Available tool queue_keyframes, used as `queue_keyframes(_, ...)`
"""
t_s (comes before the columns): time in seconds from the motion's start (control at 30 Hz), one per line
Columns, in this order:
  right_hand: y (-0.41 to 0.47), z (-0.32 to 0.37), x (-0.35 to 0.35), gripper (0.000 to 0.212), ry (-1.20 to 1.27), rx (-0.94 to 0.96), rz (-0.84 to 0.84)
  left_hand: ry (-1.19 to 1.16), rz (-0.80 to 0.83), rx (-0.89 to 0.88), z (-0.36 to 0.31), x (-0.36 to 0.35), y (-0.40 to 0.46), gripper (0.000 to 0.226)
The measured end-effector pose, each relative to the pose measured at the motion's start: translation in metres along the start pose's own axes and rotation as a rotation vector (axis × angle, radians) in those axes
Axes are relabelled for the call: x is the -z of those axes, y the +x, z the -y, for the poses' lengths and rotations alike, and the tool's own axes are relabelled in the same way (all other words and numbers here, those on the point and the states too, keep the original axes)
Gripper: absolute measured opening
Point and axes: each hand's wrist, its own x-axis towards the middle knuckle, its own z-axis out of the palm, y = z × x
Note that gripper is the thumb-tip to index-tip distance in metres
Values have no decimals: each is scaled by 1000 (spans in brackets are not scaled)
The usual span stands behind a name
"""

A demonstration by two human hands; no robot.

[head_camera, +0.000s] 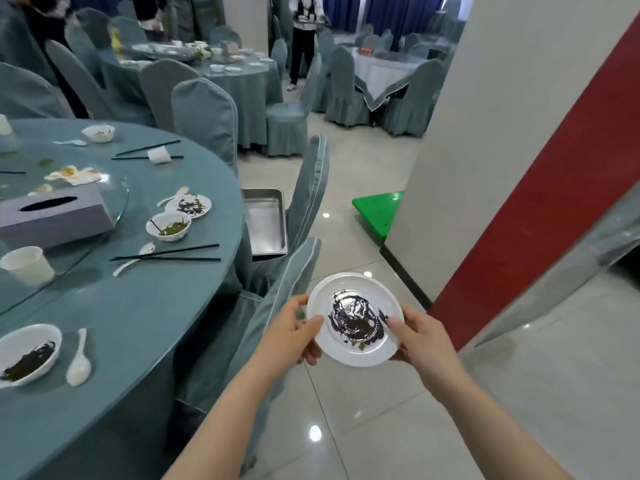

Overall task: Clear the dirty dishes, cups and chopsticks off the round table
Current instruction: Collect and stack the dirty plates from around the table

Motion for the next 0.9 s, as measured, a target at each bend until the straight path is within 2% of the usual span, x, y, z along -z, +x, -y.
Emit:
queue_keyframes(0.2,33,6,60,22,14,13,-97,36,-56,1,-19,-61,40,19)
queue_keyframes(0.47,136,34,84,14,6,-39,-81,-14,-184,7,-45,-78,142,19)
queue_keyframes(0.67,225,66,94,11,-84,-108,42,23,-211,-46,-86,-72,230,22)
queue_keyframes(0.8,273,78,88,14,-121,-121,113,69,-247,-46,-102,-53,259,24)
queue_keyframes(0.9,311,86,70,14,-117,-121,211,40,-310,-16,-107,-36,277,19)
